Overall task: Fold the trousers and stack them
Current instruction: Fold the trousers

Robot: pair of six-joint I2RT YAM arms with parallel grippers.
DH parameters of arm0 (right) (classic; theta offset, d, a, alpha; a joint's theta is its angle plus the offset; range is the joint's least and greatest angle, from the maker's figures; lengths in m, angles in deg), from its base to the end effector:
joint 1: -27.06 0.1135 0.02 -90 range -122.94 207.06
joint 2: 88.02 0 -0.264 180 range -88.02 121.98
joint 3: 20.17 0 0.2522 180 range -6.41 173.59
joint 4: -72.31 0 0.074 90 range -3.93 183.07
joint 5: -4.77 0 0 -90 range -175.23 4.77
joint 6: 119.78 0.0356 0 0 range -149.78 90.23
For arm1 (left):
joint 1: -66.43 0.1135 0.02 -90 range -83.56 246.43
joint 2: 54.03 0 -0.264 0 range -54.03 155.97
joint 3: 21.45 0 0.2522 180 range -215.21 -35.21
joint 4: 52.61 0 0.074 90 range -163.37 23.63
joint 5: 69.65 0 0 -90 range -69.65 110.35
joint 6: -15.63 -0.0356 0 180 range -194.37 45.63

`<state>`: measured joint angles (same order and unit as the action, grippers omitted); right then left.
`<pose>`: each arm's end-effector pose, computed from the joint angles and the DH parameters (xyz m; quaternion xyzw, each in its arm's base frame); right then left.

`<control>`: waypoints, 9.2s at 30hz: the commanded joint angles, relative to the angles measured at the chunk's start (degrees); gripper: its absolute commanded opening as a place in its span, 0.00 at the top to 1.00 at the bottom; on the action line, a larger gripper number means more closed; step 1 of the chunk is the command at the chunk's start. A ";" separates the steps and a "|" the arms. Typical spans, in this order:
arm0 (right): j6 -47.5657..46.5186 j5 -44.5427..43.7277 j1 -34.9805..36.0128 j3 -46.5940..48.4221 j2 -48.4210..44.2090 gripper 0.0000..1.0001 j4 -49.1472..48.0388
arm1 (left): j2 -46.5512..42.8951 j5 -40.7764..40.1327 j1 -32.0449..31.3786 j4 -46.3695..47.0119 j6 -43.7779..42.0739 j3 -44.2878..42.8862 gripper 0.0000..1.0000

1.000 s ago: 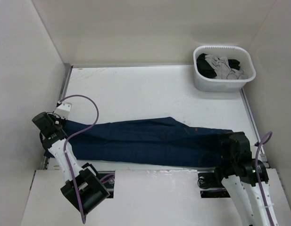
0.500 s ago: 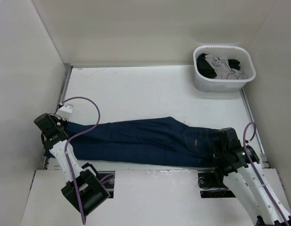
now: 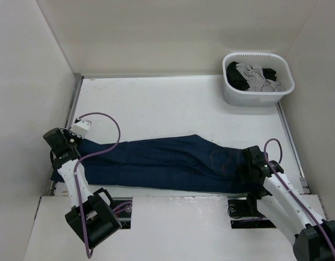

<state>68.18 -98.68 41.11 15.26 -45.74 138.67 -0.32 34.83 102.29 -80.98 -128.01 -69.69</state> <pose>0.1053 0.0178 0.1570 0.6695 0.7192 0.0554 0.1771 0.1713 0.1128 0.2418 0.1939 0.8556 0.2498 0.4099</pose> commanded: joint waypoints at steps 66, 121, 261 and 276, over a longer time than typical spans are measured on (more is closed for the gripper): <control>-33.16 -7.55 -11.80 49.32 54.65 0.00 -13.66 | 68.98 -15.54 -41.70 -20.55 -15.35 -56.03 0.36; -40.99 4.66 -24.11 32.11 34.35 0.00 -18.85 | 54.57 -17.82 -17.71 -13.25 -8.49 -38.91 0.90; -42.49 2.03 -32.46 25.96 45.96 1.00 -26.32 | 57.46 -2.88 -12.61 -22.13 5.74 -52.62 0.51; -46.45 -1.84 -32.02 26.84 43.94 0.99 -24.21 | 63.88 -4.72 -11.64 -28.71 7.42 -55.43 0.61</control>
<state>23.89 -96.61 8.78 40.13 -0.95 111.70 63.59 29.58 90.58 -105.64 -119.77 -123.09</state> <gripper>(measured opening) 0.034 0.396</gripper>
